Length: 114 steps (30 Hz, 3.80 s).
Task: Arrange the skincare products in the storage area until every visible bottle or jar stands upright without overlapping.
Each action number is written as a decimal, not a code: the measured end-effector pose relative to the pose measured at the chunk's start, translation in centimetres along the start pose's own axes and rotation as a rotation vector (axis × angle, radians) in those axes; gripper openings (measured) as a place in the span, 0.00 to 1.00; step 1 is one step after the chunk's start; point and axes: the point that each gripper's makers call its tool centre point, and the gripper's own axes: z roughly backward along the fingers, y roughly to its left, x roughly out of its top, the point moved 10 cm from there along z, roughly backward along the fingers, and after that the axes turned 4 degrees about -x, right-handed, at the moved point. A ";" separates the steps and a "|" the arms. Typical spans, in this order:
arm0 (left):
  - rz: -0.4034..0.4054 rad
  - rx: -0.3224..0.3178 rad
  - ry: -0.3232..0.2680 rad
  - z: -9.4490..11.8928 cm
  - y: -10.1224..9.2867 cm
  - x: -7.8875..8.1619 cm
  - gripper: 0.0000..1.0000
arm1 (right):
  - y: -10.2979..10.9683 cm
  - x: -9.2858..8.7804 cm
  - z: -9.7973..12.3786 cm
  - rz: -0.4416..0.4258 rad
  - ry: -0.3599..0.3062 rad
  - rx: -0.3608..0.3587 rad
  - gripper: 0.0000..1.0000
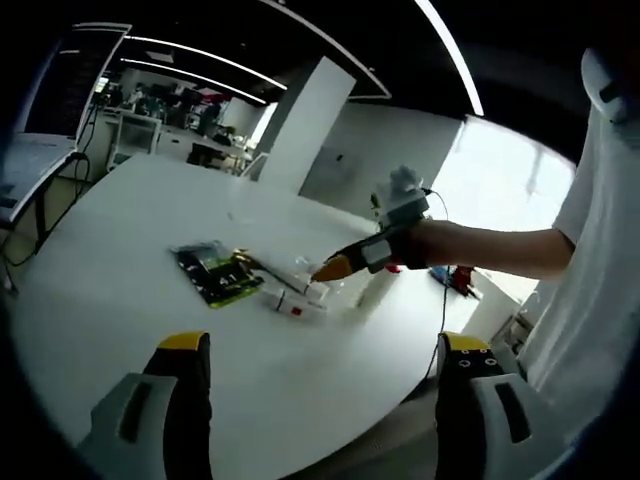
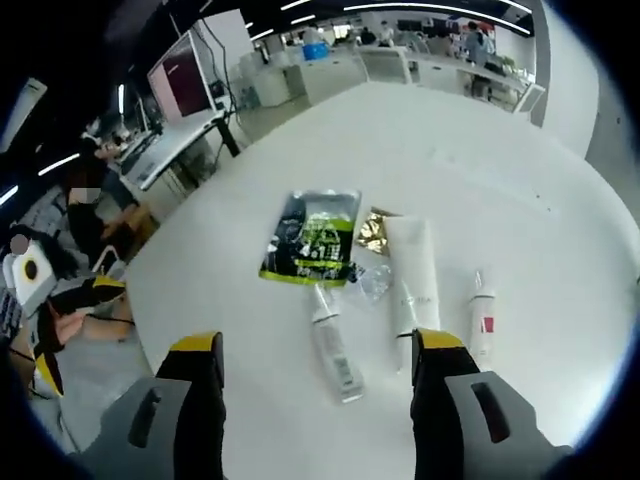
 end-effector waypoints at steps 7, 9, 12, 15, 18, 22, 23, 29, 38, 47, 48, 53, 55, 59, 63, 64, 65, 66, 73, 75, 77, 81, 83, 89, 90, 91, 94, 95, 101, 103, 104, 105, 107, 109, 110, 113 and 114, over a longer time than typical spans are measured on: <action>0.017 -0.003 0.021 -0.5 0.3 -0.1 0.86 | -1.6 0.8 -1.4 0.011 0.031 -0.054 0.70; 0.018 -0.003 0.028 -0.7 0.3 -0.2 0.86 | -2.2 1.3 -2.0 0.006 0.032 -0.062 0.71; 0.022 -0.004 0.037 -0.7 0.3 -0.2 0.86 | -3.0 1.6 -2.8 0.013 0.056 -0.081 0.70; 0.028 -0.008 0.042 -0.8 0.3 -0.3 0.86 | -2.9 1.8 -3.3 0.029 0.082 -0.101 0.68; 0.032 -0.009 0.049 -0.9 0.3 -0.3 0.86 | -3.4 2.2 -4.1 0.019 0.090 -0.102 0.68; 0.037 -0.009 0.053 -0.9 0.4 -0.4 0.86 | -3.6 3.0 -5.1 0.039 0.114 -0.111 0.67; 0.039 -0.008 0.054 -0.9 0.4 -0.5 0.86 | -3.8 3.3 -5.5 0.044 0.121 -0.113 0.67; 0.045 -0.006 0.058 -1.0 0.5 -0.6 0.86 | -4.6 3.8 -6.5 0.052 0.164 -0.128 0.65; 0.036 -0.009 0.086 -1.5 0.6 -1.0 0.85 | -6.2 3.9 -7.5 0.087 0.222 -0.176 0.58; 0.055 -0.012 0.082 -1.5 0.7 -1.0 0.85 | -7.0 3.9 -9.1 0.103 0.289 -0.162 0.48; 0.057 -0.012 0.083 -1.5 0.6 -0.9 0.85 | -7.0 3.9 -9.1 0.109 0.296 -0.156 0.46; 0.062 -0.014 0.087 -1.5 0.9 -1.1 0.85 | -7.1 3.9 -9.5 0.130 0.328 -0.148 0.43; 0.062 -0.015 0.088 -1.5 0.9 -1.1 0.85 | -7.3 3.9 -9.7 0.130 0.332 -0.145 0.43; 0.060 -0.017 0.091 -1.7 0.6 -1.0 0.85 | -7.5 4.2 -10.1 0.137 0.336 -0.135 0.42; 0.059 -0.015 0.091 -1.6 0.6 -1.1 0.85 | -7.9 4.4 -10.2 0.170 0.353 -0.135 0.39; 0.059 -0.014 0.090 -1.6 0.7 -1.1 0.85 | -7.9 4.4 -10.3 0.197 0.354 -0.122 0.38; 0.060 -0.014 0.090 -1.6 0.8 -1.1 0.85 | -7.9 4.3 -10.2 0.209 0.349 -0.121 0.37; 0.059 -0.013 0.090 -1.6 0.8 -1.1 0.84 | -8.0 4.3 -10.2 0.213 0.347 -0.127 0.35; 0.053 -0.009 0.095 -1.6 0.8 -1.2 0.84 | -8.6 4.1 -10.0 0.196 0.314 -0.119 0.33; 0.051 -0.010 0.094 -1.5 0.9 -1.2 0.84 | -8.7 4.1 -10.2 0.190 0.309 -0.128 0.32; 0.048 -0.009 0.094 -1.5 1.0 -1.2 0.84 | -8.6 4.0 -10.1 0.183 0.305 -0.133 0.31; 0.045 -0.012 0.086 -1.5 0.9 -1.1 0.84 | -8.6 3.9 -10.1 0.169 0.290 -0.144 0.30; 0.054 -0.020 0.064 -1.6 0.9 -0.8 0.83 | -8.7 3.7 -10.1 0.157 0.272 -0.147 0.29; 0.102 -0.008 -0.002 -0.9 1.3 -0.3 0.83 | -8.4 3.6 -9.9 0.128 0.217 -0.171 0.28; 0.108 -0.008 -0.013 -0.8 1.3 -0.2 0.83 | -8.3 3.6 -9.9 0.148 0.210 -0.175 0.28; 0.111 -0.008 -0.020 -0.8 1.3 -0.2 0.83 | -8.1 3.5 -9.8 0.155 0.208 -0.176 0.28; 0.108 -0.005 -0.012 -1.0 1.4 -0.2 0.83 | -8.2 3.2 -9.7 0.156 0.202 -0.168 0.28; 0.100 -0.004 -0.002 -1.0 1.3 -0.2 0.83 | -8.0 3.1 -9.5 0.152 0.196 -0.167 0.28; 0.097 -0.015 -0.002 -1.1 0.8 -0.1 0.83 | -7.2 2.9 -8.1 0.134 0.157 -0.127 0.28; 0.092 -0.017 0.002 -1.2 0.5 0.1 0.82 | -7.1 2.8 -8.2 0.158 0.156 -0.126 0.28; 0.089 -0.018 0.003 -1.3 0.3 0.2 0.82 | -7.0 2.8 -8.2 0.162 0.154 -0.127 0.28; 0.085 -0.021 0.003 -1.3 0.2 0.4 0.82 | -6.8 2.8 -7.8 0.165 0.147 -0.125 0.28; 0.078 -0.026 -0.001 -1.4 0.0 0.8 0.82 | -6.7 3.0 -7.4 0.158 0.127 -0.118 0.28; 0.071 -0.029 -0.003 -1.4 -0.2 1.1 0.82 | -6.8 3.2 -7.7 0.165 0.115 -0.118 0.28; 0.066 -0.031 -0.003 -1.4 -0.3 1.3 0.82 | -6.6 3.4 -7.2 0.178 0.106 -0.117 0.28; 0.054 -0.034 -0.005 -1.3 -0.5 1.7 0.82 | -5.7 3.0 -5.9 0.210 0.077 -0.107 0.28; 0.051 -0.034 -0.006 -1.2 -0.6 1.8 0.82 | -5.1 2.6 -5.1 0.223 0.066 -0.109 0.28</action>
